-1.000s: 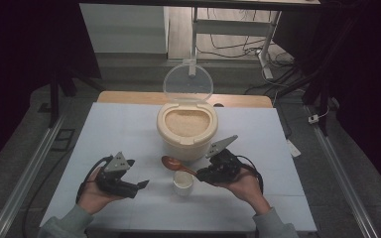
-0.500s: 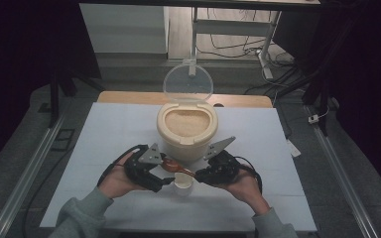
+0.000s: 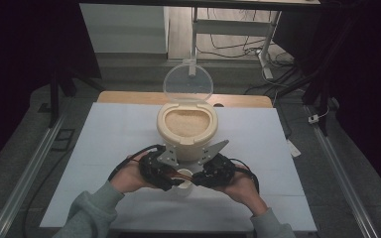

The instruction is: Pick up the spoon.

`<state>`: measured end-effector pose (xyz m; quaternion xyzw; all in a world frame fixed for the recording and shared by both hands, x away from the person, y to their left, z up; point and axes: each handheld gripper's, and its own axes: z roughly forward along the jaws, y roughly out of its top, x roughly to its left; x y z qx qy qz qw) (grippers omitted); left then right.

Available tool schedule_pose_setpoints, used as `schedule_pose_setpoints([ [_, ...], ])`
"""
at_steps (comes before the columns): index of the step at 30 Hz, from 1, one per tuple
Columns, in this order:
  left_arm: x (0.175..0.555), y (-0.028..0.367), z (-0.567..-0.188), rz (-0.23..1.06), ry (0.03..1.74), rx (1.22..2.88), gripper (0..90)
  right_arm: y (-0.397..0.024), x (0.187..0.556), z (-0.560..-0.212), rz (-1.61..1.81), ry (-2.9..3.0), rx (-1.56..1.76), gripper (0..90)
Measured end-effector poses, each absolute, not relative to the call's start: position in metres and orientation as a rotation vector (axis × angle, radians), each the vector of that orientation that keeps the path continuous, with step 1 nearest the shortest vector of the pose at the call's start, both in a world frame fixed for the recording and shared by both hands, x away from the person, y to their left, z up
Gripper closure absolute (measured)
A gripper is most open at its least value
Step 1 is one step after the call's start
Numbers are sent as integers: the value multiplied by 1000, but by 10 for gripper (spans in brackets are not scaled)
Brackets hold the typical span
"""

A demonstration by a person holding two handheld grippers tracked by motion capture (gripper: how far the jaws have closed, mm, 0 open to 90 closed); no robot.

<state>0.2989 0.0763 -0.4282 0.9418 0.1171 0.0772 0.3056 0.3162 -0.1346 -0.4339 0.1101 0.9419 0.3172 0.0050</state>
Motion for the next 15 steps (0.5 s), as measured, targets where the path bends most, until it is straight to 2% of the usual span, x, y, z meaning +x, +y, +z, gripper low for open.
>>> schedule_pose_setpoints([
  [8,302,67,-435,85,232,2548,531,-129,310,-434,965,2956,256,791],
  [15,303,61,-443,45,182,2593,654,-125,304,-433,910,2953,133,791],
])
